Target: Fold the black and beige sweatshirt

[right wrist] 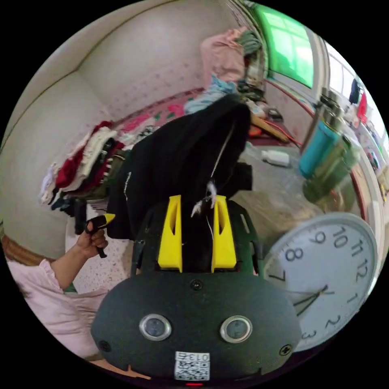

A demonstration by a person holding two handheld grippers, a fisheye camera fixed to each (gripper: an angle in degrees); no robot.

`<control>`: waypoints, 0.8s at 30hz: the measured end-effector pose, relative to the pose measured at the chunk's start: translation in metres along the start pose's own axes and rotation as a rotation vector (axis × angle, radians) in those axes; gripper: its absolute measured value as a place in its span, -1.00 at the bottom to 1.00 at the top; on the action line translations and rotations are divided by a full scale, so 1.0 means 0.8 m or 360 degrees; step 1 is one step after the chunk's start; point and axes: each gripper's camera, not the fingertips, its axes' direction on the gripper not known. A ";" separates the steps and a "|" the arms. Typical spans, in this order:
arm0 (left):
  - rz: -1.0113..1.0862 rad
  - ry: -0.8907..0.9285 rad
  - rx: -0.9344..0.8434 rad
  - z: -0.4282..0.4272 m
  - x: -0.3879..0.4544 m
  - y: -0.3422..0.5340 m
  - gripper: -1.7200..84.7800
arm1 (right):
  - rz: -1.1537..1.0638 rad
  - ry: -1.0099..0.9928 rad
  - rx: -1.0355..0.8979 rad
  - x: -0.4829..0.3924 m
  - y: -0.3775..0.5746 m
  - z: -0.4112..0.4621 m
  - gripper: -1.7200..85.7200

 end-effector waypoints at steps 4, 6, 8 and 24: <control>-0.0091 -0.0416 -0.0104 -0.006 -0.018 0.048 -0.74 | 0.0085 0.0200 0.0075 -0.002 0.039 0.013 -0.69; -0.0040 -0.0466 -0.0089 -0.007 -0.002 0.051 -0.74 | 0.0064 0.0316 0.0092 -0.023 0.053 0.026 -0.70; 0.0202 -0.0663 -0.0110 0.010 0.047 0.043 -0.74 | 0.0043 0.0246 0.0054 -0.038 0.057 0.053 -0.71; 0.0386 -0.0686 -0.0408 0.020 0.164 0.097 -0.76 | -0.0227 0.0446 -0.0013 -0.161 0.137 0.212 -0.79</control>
